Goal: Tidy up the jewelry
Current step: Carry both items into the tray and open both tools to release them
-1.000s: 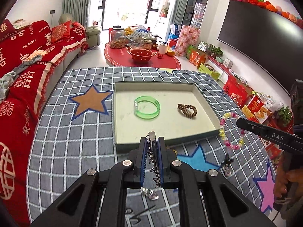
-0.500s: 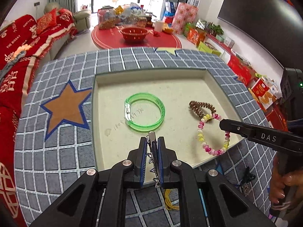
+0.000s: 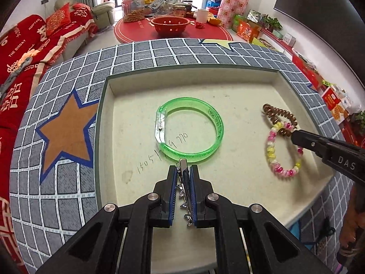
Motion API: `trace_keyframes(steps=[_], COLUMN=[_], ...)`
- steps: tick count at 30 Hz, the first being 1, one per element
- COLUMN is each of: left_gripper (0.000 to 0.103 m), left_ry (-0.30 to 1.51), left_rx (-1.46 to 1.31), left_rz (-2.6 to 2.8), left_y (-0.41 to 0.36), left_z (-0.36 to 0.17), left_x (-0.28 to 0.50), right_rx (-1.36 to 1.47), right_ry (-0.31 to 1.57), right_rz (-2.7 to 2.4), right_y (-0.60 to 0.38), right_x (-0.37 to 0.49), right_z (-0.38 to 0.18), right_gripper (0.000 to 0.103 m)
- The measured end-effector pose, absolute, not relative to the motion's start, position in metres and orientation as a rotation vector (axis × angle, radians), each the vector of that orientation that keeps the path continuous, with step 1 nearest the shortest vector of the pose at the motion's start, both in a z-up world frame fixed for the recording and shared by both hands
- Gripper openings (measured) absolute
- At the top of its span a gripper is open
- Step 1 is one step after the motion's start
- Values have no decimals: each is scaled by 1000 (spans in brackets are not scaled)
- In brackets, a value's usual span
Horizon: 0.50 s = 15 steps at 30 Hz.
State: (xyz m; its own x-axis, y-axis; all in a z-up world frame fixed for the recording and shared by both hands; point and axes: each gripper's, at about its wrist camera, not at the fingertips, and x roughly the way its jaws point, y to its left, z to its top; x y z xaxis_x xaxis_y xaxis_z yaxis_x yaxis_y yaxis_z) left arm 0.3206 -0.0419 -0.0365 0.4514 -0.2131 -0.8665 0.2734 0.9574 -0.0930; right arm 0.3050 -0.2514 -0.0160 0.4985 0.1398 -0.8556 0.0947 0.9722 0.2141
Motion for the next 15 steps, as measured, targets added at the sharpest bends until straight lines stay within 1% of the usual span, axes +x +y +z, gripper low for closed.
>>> trace_keyframes(steps=[9,11,12,13,14,15], left_gripper=[24,24,24,24,24,24], left_ry=[1028,1024,1023,1020,1015,1009], left_rx=[101,114,117,118,118,118], left_rz=[-260,-251,-245,-239,-233,-228], left_y=[-48,-49,-50,-49,-48,-47], left_z=[-37,-36,-36,-35,-34,-33], left_x=[321,320,319,318,319,317], right_rx=[210,210,216,222,230,239], right_ry=[1062,1069,1073,1073,1070,1061], right_rz=[29,36,39,40,39,40], right_y=[-248,-248,-248,-249,-251,-252], right_x=[306,306,306,305,303,302], right_z=[-23,-23,-22,-22,-20,-18], right_gripper=[11,14,17,27,42,49])
